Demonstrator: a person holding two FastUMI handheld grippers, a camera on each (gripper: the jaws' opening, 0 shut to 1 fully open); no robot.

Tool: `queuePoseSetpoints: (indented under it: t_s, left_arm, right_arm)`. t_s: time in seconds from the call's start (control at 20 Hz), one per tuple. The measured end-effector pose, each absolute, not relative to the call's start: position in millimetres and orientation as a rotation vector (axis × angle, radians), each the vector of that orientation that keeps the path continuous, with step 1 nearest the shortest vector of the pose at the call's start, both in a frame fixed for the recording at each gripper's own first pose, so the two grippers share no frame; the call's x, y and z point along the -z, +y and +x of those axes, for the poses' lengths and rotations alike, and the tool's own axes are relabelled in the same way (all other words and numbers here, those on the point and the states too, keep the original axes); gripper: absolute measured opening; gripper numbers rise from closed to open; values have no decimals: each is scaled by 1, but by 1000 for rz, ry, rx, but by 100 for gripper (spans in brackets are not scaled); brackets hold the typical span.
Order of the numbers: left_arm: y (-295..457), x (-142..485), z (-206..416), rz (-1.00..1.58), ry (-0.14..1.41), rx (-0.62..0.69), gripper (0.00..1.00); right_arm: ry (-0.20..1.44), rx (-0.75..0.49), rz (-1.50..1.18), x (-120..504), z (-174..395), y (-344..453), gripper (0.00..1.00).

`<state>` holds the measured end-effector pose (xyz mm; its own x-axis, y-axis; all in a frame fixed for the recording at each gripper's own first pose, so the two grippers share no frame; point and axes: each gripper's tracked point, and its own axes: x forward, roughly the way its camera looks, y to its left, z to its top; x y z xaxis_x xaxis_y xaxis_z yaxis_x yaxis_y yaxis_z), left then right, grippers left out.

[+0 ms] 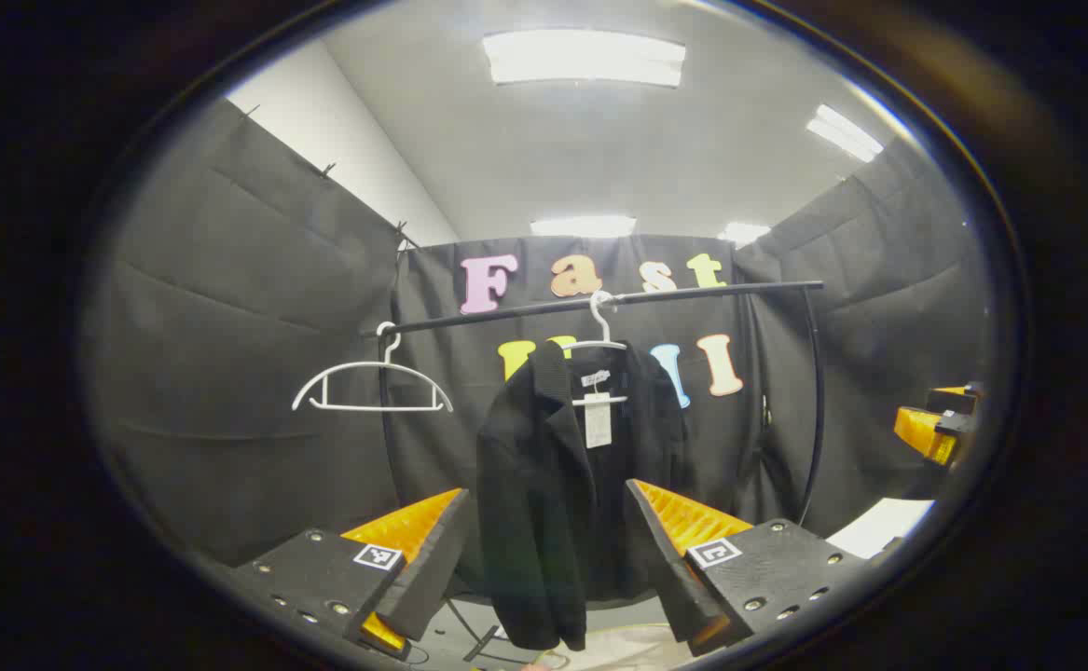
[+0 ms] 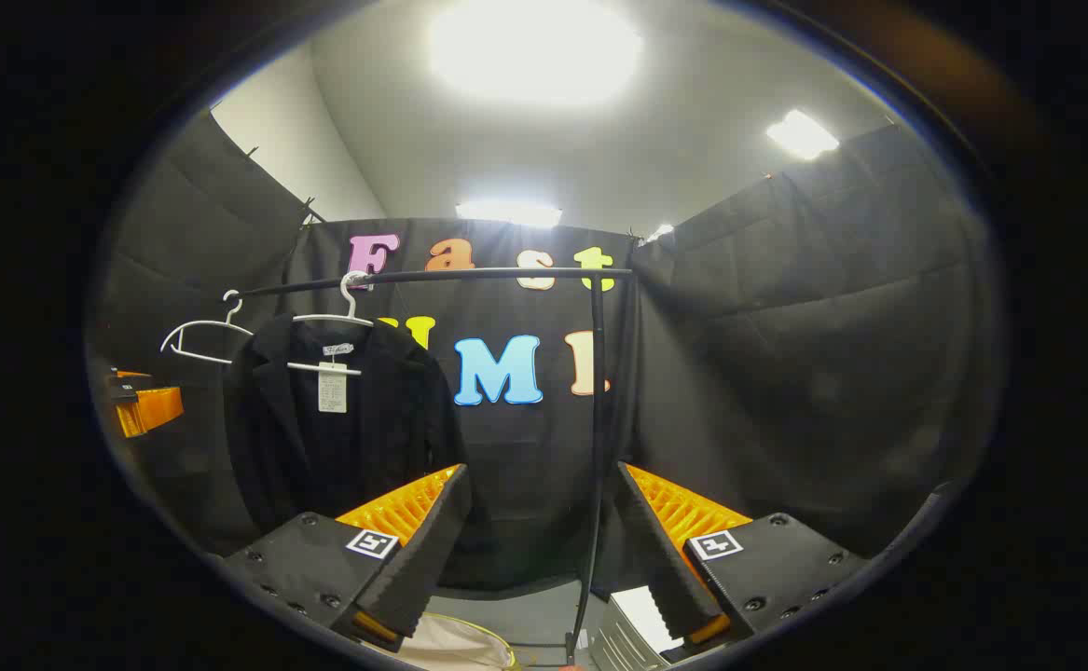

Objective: Grasp the clothes on the hanger with both hands and then place them into the laundry hamper below.

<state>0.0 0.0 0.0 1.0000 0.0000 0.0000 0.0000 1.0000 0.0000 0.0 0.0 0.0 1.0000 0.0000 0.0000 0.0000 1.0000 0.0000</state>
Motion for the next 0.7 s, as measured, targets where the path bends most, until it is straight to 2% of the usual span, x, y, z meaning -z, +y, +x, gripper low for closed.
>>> queuePoseSetpoints:
  t_s: [0.7]
  left_arm:
    - [-2, 7, 23, -4, 7, 21, 96]
  right_arm:
    - [1, 27, 7, 5, 8, -3, 98]
